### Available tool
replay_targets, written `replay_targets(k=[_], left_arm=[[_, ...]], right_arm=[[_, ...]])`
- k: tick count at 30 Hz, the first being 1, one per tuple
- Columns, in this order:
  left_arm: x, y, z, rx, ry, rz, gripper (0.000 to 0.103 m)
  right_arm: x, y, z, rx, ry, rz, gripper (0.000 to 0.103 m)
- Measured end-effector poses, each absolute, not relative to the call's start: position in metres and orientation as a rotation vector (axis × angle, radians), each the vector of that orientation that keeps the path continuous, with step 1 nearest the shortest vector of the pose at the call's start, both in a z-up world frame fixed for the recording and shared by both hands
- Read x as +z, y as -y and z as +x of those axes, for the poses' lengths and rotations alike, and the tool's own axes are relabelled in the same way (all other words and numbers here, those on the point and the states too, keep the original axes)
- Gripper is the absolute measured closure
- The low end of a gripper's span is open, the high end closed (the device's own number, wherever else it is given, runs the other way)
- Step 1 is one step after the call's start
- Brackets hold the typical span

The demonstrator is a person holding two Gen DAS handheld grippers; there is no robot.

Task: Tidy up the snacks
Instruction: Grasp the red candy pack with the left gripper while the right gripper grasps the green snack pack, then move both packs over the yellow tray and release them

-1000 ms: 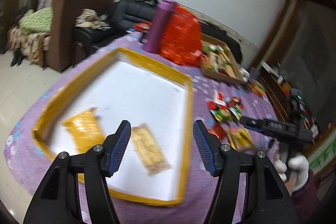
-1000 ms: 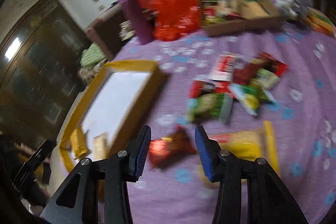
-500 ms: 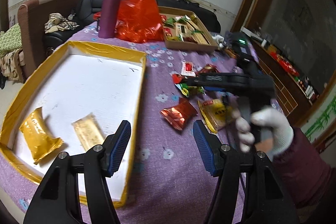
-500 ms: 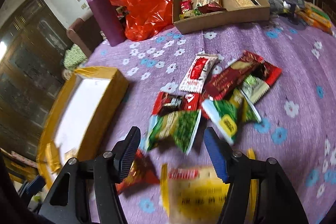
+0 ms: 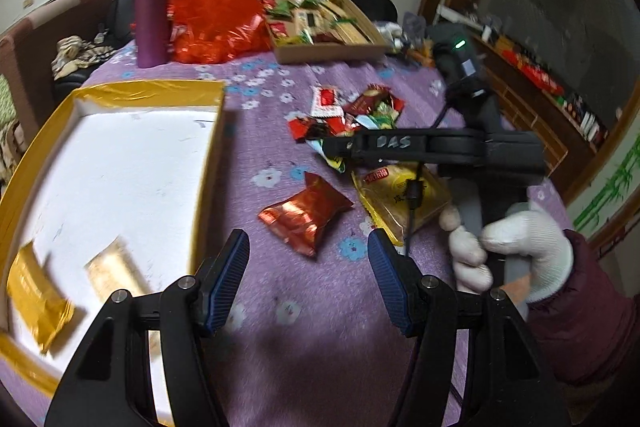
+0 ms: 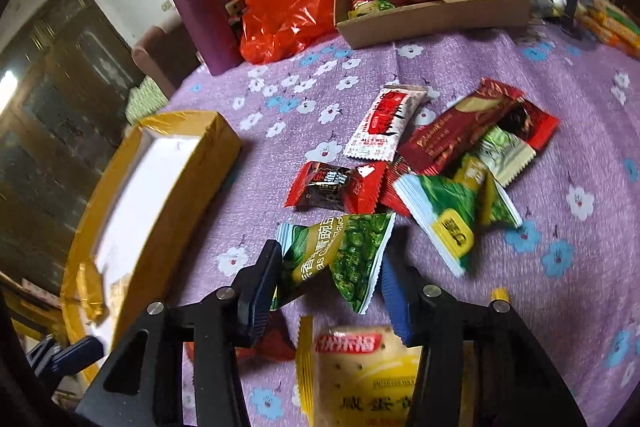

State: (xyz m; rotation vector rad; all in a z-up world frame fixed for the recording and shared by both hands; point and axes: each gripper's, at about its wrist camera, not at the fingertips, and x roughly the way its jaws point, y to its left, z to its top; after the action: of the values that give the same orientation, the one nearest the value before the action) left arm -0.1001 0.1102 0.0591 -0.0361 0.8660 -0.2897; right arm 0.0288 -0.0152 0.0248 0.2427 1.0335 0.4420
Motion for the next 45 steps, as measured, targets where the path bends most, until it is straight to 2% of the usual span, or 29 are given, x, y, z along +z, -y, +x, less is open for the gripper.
replay_targets(k=[7, 14, 15, 17, 18, 26, 32, 39, 45], left_arm=[[0.041, -0.078, -0.057, -0.276, -0.936, 0.1, 0.042], [0.01, -0.06, -0.033, -0.254, -1.017, 0.229, 0.042], [0.011, -0.061, -0.034, -0.258, -1.013, 0.212, 0.045], [0.012, -0.065, -0.034, -0.269, -1.014, 0.165, 0.072], [0.013, -0.067, -0.034, -0.254, -1.008, 0.148, 0.075], [0.043, -0.103, -0.058, -0.211, -0.892, -0.044, 0.075], [0.066, -0.171, -0.086, -0.073, -0.823, -0.176, 0.075], [0.053, -0.252, -0.111, 0.161, -0.824, -0.27, 0.075], [0.037, -0.274, -0.122, 0.226, -0.847, -0.304, 0.074]], right_arm=[[0.025, 0.045, 0.031, 0.479, -1.01, 0.358, 0.054], [0.03, 0.047, 0.027, 0.491, -0.989, 0.348, 0.053], [0.031, 0.047, 0.027, 0.492, -0.984, 0.345, 0.053], [0.033, 0.045, 0.025, 0.496, -0.975, 0.336, 0.053], [0.033, 0.044, 0.025, 0.496, -0.973, 0.332, 0.053], [0.04, 0.034, 0.02, 0.51, -0.926, 0.301, 0.054], [0.045, 0.021, 0.012, 0.548, -0.903, 0.274, 0.054], [0.072, -0.027, -0.021, 0.684, -0.872, 0.19, 0.054], [0.076, -0.096, -0.044, 0.804, -0.905, 0.064, 0.054]])
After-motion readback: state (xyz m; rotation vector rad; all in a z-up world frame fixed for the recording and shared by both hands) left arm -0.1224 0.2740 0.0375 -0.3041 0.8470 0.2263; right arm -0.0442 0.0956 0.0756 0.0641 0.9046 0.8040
